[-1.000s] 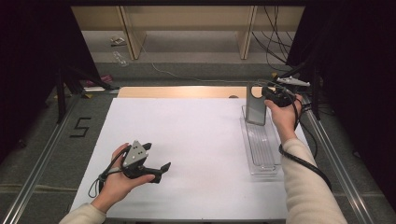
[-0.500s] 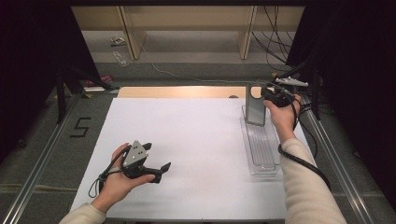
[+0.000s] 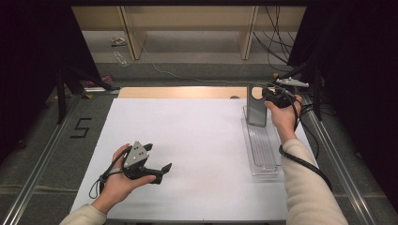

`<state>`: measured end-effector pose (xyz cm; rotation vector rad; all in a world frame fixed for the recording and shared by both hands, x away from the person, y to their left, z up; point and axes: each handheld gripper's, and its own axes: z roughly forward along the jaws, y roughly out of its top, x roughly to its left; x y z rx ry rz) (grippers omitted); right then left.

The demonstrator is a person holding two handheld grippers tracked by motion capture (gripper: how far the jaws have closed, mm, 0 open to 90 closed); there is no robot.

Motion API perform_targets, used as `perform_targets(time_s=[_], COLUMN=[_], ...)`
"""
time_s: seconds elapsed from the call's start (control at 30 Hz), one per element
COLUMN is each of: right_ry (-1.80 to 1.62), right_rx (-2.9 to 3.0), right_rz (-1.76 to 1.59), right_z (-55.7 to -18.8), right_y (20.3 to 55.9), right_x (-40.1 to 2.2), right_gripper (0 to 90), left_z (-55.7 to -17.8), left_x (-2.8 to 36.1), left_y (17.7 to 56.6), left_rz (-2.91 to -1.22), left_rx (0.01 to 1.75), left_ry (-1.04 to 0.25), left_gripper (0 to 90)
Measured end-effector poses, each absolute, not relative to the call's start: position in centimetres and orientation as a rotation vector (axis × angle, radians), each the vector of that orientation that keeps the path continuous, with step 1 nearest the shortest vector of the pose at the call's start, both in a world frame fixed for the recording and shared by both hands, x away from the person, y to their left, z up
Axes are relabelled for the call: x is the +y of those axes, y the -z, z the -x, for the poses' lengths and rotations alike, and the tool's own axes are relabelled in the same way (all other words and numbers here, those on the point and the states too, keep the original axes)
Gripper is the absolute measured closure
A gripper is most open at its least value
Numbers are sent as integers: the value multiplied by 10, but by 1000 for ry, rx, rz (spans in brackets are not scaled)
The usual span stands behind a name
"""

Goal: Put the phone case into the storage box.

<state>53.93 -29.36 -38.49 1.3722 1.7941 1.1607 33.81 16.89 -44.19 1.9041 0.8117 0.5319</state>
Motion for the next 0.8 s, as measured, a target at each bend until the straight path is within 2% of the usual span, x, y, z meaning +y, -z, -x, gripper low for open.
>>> perform_targets(time_s=[0.8], right_ry=[-1165], right_rx=[1804], right_rz=[-1370], right_z=[-540], right_y=[388], right_x=[-292], right_gripper=[814], left_z=[-338], left_x=[169], left_y=[442], left_rz=[-1903], left_rx=[812], left_ry=[-531], left_gripper=[42])
